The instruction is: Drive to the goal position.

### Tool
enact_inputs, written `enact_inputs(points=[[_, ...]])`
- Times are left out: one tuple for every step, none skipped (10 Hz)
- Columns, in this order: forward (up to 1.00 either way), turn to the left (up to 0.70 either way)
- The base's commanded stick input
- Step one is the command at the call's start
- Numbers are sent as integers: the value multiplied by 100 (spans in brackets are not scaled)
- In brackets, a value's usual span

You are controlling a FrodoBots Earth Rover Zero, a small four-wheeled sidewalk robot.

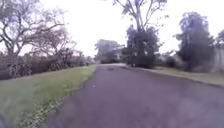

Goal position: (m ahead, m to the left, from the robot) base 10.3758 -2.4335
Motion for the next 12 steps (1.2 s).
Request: enact_inputs(points=[[85,0],[85,0],[85,0],[85,0],[85,0],[85,0],[85,0],[85,0],[85,0],[85,0],[85,0],[85,0]])
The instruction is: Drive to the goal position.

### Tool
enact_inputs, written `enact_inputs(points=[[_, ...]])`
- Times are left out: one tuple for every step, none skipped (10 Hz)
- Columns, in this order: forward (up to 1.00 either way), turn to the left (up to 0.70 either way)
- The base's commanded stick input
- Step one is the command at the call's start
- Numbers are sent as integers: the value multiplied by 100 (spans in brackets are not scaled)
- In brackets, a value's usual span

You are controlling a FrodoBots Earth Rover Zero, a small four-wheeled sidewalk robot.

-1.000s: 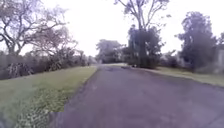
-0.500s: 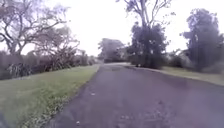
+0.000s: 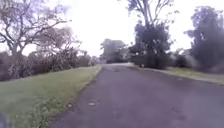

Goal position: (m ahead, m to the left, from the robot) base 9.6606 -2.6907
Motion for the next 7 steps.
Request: enact_inputs(points=[[85,0],[85,0],[85,0],[85,0],[85,0],[85,0],[85,-5]])
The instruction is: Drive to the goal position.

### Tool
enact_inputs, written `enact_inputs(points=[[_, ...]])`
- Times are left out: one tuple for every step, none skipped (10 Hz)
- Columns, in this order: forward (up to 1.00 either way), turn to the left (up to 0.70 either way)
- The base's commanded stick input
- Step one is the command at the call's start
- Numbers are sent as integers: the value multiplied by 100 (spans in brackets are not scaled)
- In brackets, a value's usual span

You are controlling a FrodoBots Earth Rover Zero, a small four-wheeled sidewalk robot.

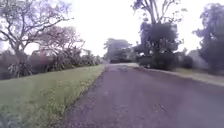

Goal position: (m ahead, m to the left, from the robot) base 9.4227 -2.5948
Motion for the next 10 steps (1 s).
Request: enact_inputs(points=[[85,-12],[85,-18],[85,-25],[85,-32],[85,-34],[85,-34],[85,-34],[85,-34],[85,-28],[85,-20]])
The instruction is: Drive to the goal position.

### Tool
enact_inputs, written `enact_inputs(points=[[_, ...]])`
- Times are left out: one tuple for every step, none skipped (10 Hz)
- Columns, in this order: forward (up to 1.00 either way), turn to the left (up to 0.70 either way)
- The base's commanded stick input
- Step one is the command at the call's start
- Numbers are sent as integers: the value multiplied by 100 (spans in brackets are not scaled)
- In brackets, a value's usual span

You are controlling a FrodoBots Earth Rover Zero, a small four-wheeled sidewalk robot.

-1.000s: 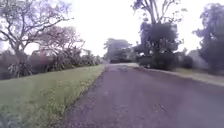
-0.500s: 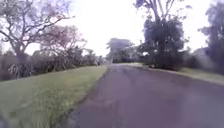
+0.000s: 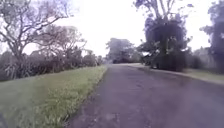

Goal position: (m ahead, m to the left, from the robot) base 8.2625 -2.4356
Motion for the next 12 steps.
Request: enact_inputs(points=[[85,-13],[85,-5],[85,0],[85,0],[85,0],[85,0],[85,0],[85,0],[85,0],[85,-3],[85,-11],[85,-18]])
